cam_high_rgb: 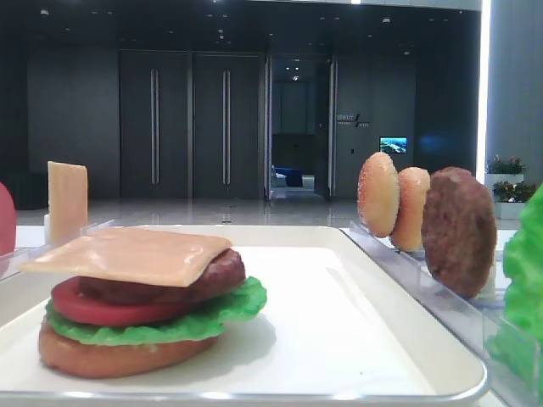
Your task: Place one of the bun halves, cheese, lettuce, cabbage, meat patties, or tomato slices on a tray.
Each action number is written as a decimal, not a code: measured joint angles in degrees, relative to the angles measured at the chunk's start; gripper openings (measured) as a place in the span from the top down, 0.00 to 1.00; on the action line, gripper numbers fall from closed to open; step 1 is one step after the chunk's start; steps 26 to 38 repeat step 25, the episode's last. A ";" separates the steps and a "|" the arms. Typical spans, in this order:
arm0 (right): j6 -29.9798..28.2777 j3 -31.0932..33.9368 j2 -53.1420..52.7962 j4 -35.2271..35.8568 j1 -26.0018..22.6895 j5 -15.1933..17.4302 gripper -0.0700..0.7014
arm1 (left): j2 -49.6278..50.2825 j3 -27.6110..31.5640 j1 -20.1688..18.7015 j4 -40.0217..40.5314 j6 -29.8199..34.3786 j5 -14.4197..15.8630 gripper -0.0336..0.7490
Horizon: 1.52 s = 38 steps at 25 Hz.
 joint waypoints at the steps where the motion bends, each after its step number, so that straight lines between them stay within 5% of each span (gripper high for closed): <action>1: 0.00 0.00 0.00 0.00 0.00 0.00 0.60 | 0.00 0.04 0.00 0.00 -0.03 -0.15 0.47; 38: 0.00 0.00 0.00 0.00 0.00 0.00 0.60 | 0.00 0.04 0.00 0.00 -0.03 -0.68 0.53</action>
